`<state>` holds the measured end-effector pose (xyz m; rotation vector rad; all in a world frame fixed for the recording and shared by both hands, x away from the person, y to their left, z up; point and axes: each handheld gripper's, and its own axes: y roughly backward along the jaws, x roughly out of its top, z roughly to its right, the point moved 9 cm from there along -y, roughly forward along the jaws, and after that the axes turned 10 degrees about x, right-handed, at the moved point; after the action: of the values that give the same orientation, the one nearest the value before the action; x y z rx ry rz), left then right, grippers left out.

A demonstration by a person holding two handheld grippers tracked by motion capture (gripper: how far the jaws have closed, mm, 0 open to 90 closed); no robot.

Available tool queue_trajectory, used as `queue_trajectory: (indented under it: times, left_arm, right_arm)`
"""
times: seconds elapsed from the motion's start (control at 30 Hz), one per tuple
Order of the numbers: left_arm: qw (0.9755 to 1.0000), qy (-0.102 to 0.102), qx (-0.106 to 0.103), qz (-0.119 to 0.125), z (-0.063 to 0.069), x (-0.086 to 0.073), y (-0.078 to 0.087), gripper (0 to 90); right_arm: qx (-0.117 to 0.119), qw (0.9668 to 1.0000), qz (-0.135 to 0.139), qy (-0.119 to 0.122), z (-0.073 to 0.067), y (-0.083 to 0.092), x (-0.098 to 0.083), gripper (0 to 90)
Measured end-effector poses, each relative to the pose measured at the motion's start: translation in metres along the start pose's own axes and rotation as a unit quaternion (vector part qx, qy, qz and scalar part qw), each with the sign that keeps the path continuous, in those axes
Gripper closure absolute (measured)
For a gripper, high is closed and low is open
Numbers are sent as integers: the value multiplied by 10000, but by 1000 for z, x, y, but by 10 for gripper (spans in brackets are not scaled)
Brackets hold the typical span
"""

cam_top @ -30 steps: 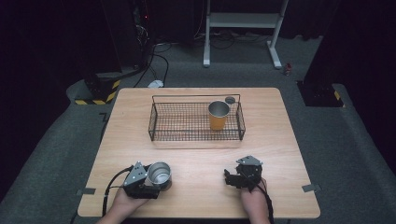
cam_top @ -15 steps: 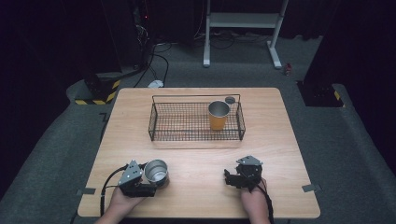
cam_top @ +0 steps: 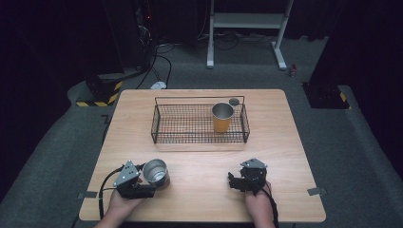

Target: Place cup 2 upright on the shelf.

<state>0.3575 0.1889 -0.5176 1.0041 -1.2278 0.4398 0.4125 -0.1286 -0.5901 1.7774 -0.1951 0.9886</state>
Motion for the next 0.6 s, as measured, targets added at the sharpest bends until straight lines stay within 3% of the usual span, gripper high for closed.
queue_trajectory:
  times: [0.17,0.43,0.6]
  left_arm:
    - [9999,112,44,38,-3,11,3,187]
    - [9993,41,346,110,-12,38,2,187]
    - [9989,228,404,121,-15,48,-1,187]
  right_arm:
    - [2,10000,0,1,0,0,0,92]
    - [25,10000,-6,24,0,0,0,91]
    - [26,10000,-5,24,0,0,0,91]
